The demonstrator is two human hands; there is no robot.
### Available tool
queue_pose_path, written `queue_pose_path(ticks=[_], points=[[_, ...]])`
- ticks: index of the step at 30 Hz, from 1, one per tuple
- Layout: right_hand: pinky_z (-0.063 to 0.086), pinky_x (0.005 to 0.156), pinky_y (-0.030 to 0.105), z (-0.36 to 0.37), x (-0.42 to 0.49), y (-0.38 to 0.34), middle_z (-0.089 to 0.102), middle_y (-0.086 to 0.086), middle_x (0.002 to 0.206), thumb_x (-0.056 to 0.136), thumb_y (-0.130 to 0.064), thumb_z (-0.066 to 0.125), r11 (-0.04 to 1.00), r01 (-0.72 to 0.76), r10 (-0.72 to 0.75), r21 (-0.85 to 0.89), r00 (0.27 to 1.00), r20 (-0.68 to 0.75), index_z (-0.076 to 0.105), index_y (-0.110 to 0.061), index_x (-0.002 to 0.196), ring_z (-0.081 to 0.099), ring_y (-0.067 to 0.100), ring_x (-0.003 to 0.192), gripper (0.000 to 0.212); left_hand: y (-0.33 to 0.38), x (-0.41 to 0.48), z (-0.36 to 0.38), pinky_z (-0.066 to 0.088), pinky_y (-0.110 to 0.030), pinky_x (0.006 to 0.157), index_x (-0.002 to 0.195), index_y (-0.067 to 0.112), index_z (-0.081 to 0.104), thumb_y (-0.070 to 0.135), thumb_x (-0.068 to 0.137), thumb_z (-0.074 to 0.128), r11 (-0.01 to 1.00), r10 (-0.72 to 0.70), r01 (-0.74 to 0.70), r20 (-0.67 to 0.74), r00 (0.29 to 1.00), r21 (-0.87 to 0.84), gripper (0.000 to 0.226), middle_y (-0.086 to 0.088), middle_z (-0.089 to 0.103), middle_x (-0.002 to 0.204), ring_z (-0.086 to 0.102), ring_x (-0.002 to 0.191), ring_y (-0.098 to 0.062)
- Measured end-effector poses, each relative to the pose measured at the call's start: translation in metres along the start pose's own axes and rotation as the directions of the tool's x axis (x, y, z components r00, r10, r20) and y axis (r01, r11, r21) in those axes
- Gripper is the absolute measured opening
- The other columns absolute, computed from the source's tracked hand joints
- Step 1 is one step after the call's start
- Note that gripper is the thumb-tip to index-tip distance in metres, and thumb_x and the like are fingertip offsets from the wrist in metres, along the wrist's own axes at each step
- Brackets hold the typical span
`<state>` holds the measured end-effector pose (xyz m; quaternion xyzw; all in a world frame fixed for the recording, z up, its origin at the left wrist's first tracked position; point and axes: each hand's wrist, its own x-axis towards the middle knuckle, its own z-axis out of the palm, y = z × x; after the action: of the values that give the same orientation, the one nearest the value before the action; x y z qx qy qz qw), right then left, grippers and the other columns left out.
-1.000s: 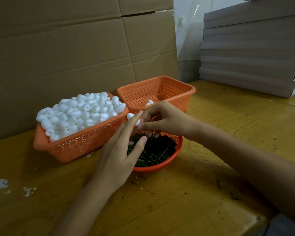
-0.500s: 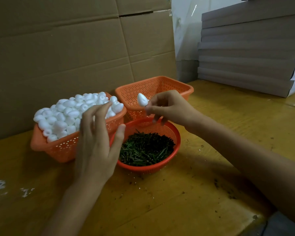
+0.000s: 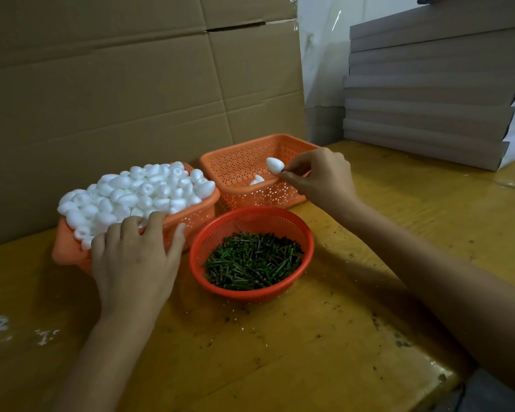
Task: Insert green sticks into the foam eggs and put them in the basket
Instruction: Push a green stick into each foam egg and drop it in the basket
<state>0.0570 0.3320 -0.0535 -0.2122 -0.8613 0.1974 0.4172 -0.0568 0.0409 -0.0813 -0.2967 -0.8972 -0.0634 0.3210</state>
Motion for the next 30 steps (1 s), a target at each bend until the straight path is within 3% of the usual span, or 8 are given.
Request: queue_pose_path(ticks=[9, 12, 17, 30], points=[[0.057, 0.070, 0.021, -0.002, 0.000, -0.001, 0.073, -0.014, 0.083, 0.090, -0.028, 0.080, 1.000, 0.026, -0.026, -0.008, 0.999, -0.028, 0.083, -0.024, 0.097, 0.061, -0.008, 0.065, 0.008, -0.001, 0.004, 0.000, 0.044, -0.054, 0.085, 0.123, 0.007, 0.072, 0.044, 0.103, 0.060, 0.999, -0.042, 0.042, 0.001, 0.999, -0.023, 0.044, -0.023, 0.073, 0.110, 0.063, 0.101, -0.045], [0.059, 0.073, 0.025, -0.003, -0.001, -0.004, 0.074, -0.014, 0.084, 0.091, -0.028, 0.079, 0.999, 0.042, -0.041, 0.015, 0.998, -0.043, 0.083, -0.024, 0.096, 0.063, -0.007, 0.066, 0.007, 0.001, 0.005, 0.000, 0.045, -0.055, 0.085, 0.121, 0.004, 0.073, 0.041, 0.100, 0.065, 0.998, -0.052, 0.052, -0.002, 0.999, -0.028, 0.043, -0.023, 0.074, 0.110, 0.064, 0.101, -0.046], [0.050, 0.066, 0.008, -0.002, -0.006, -0.014, 0.071, -0.018, 0.080, 0.091, -0.026, 0.077, 0.991, 0.099, -0.095, 0.085, 0.994, -0.055, 0.082, -0.024, 0.092, 0.064, -0.014, 0.069, 0.005, -0.001, 0.004, 0.002, 0.044, -0.055, 0.084, 0.125, 0.006, 0.072, 0.035, 0.096, 0.072, 0.999, -0.031, 0.030, -0.022, 0.999, -0.039, 0.041, -0.024, 0.071, 0.109, 0.063, 0.101, -0.047], [0.057, 0.068, 0.016, -0.004, -0.011, -0.022, 0.076, -0.011, 0.085, 0.094, -0.024, 0.075, 0.984, 0.106, -0.107, 0.140, 0.994, -0.004, 0.082, -0.018, 0.095, 0.066, -0.007, 0.067, 0.009, -0.003, 0.007, 0.001, 0.042, -0.054, 0.082, 0.117, 0.011, 0.075, 0.031, 0.096, 0.073, 0.996, -0.049, 0.046, -0.041, 0.998, -0.074, 0.029, -0.020, 0.072, 0.091, 0.065, 0.091, -0.044]])
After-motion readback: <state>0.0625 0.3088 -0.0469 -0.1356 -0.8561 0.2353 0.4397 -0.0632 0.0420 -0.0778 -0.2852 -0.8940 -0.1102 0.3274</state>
